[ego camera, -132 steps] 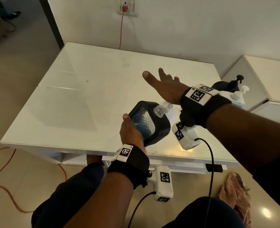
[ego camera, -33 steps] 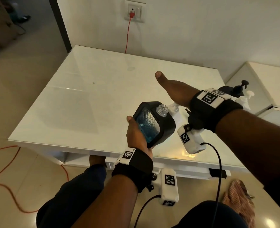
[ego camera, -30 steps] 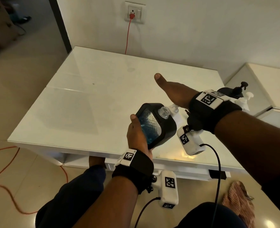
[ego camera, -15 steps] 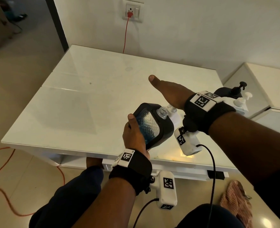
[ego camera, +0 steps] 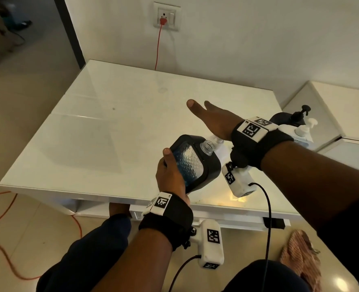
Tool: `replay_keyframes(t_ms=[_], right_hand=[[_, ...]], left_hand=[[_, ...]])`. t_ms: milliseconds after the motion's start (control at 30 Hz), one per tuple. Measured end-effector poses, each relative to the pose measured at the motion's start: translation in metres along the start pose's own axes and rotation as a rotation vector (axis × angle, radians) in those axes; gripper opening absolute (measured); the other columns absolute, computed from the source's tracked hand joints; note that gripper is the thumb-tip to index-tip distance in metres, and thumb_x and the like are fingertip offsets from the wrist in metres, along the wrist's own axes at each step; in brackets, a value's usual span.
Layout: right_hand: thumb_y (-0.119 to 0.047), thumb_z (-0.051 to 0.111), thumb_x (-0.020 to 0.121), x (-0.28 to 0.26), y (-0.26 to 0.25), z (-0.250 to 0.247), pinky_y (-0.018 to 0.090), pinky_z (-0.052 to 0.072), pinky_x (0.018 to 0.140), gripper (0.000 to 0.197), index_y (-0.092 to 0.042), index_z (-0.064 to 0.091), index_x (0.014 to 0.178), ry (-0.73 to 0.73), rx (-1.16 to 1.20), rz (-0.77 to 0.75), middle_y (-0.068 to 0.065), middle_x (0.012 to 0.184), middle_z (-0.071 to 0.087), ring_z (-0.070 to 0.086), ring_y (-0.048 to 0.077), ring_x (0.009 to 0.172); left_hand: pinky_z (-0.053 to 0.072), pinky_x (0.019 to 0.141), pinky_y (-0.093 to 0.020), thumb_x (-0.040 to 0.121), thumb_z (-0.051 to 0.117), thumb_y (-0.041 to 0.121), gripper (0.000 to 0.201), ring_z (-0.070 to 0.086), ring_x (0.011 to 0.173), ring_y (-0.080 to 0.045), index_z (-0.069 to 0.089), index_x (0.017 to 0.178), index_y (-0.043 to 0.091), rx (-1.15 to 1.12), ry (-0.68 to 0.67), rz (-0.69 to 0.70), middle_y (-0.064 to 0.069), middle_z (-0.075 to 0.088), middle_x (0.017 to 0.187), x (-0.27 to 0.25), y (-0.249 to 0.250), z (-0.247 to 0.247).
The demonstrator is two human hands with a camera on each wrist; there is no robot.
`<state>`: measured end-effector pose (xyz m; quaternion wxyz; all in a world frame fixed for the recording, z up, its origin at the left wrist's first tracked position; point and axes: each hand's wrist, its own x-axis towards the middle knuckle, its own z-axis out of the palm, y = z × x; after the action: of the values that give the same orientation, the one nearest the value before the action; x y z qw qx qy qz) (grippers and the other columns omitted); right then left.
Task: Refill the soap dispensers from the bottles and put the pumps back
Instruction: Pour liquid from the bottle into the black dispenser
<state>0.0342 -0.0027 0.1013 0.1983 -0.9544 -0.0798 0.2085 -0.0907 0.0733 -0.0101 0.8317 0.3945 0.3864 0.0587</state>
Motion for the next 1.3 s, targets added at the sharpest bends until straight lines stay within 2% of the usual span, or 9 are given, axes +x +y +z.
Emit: replay_keyframes(t_ms=[100, 333, 467, 567, 633, 833, 1000, 1133, 1300], right_hand=[[-0.092, 0.013, 0.081, -0.001, 0.001, -0.001, 0.055, 0.013, 0.122, 0.106, -0.025, 0.001, 0.163, -0.012, 0.016, 0.006, 0.008, 0.168, 0.016, 0.018, 0.033, 0.153], [-0.091, 0.018, 0.082, -0.001, 0.003, 0.006, 0.057, 0.011, 0.123, 0.106, -0.025, 0.001, 0.162, 0.006, 0.022, 0.019, 0.009, 0.168, 0.016, 0.015, 0.033, 0.154], [-0.094, 0.013, 0.078, -0.001, 0.002, 0.005, 0.058, 0.009, 0.123, 0.110, -0.026, -0.003, 0.162, -0.038, -0.010, 0.015, 0.009, 0.169, 0.009, 0.012, 0.034, 0.155], [-0.094, 0.012, 0.078, -0.002, -0.001, 0.001, 0.056, 0.006, 0.123, 0.108, -0.029, -0.010, 0.161, -0.064, -0.019, 0.030, 0.009, 0.170, 0.002, 0.006, 0.033, 0.156], [-0.093, 0.014, 0.079, -0.004, -0.001, 0.001, 0.056, 0.004, 0.124, 0.106, -0.030, -0.012, 0.160, -0.053, -0.023, 0.041, 0.009, 0.170, -0.001, 0.002, 0.032, 0.156], [-0.092, 0.018, 0.081, -0.006, -0.001, 0.003, 0.057, 0.002, 0.123, 0.106, -0.028, -0.010, 0.161, 0.008, -0.035, 0.057, 0.012, 0.169, 0.001, -0.002, 0.035, 0.156], [-0.092, 0.017, 0.081, -0.007, -0.004, 0.001, 0.057, -0.001, 0.121, 0.104, -0.031, -0.013, 0.160, -0.027, -0.051, 0.058, 0.010, 0.170, -0.004, -0.008, 0.034, 0.156], [-0.091, 0.013, 0.082, -0.007, -0.008, -0.003, 0.056, -0.001, 0.121, 0.102, -0.030, -0.014, 0.160, -0.071, -0.062, 0.036, 0.009, 0.170, -0.003, -0.004, 0.034, 0.156], [-0.091, 0.018, 0.082, -0.007, -0.005, -0.001, 0.056, -0.001, 0.122, 0.102, -0.032, -0.012, 0.160, -0.018, -0.083, 0.045, 0.009, 0.170, -0.004, -0.007, 0.033, 0.156]], left_hand=[[0.057, 0.101, -0.058, 0.099, 0.044, 0.072, 0.039, 0.068, 0.115, -0.033, 0.065, 0.102, 0.039, 0.015, -0.001, 0.013, -0.003, 0.071, 0.125, 0.002, -0.001, 0.001], [0.056, 0.103, -0.056, 0.102, 0.040, 0.070, 0.037, 0.065, 0.115, -0.034, 0.061, 0.097, 0.040, 0.013, 0.010, -0.036, -0.003, 0.067, 0.123, 0.003, 0.001, 0.001], [0.056, 0.102, -0.057, 0.103, 0.040, 0.068, 0.036, 0.066, 0.115, -0.033, 0.061, 0.102, 0.039, -0.002, 0.007, -0.039, -0.004, 0.067, 0.126, 0.001, 0.003, 0.001], [0.056, 0.103, -0.056, 0.103, 0.039, 0.068, 0.037, 0.066, 0.113, -0.032, 0.061, 0.098, 0.039, 0.005, 0.000, -0.024, -0.002, 0.068, 0.121, 0.003, 0.001, 0.000], [0.056, 0.102, -0.057, 0.102, 0.039, 0.070, 0.038, 0.067, 0.114, -0.033, 0.062, 0.099, 0.040, 0.026, 0.002, -0.019, -0.003, 0.069, 0.124, 0.002, 0.001, 0.001], [0.056, 0.102, -0.056, 0.101, 0.040, 0.071, 0.038, 0.067, 0.114, -0.033, 0.062, 0.098, 0.041, 0.030, 0.001, -0.021, -0.002, 0.068, 0.123, 0.004, -0.002, 0.000], [0.055, 0.104, -0.056, 0.101, 0.039, 0.071, 0.037, 0.065, 0.117, -0.034, 0.060, 0.097, 0.041, 0.025, -0.003, -0.022, -0.004, 0.066, 0.129, 0.004, -0.001, 0.002], [0.055, 0.103, -0.058, 0.100, 0.041, 0.072, 0.037, 0.066, 0.117, -0.035, 0.063, 0.096, 0.043, 0.023, 0.019, 0.005, -0.004, 0.068, 0.126, 0.006, -0.003, 0.002], [0.054, 0.104, -0.058, 0.096, 0.042, 0.078, 0.040, 0.066, 0.118, -0.034, 0.062, 0.095, 0.044, 0.043, 0.030, 0.011, -0.001, 0.068, 0.125, 0.009, -0.006, 0.002]])
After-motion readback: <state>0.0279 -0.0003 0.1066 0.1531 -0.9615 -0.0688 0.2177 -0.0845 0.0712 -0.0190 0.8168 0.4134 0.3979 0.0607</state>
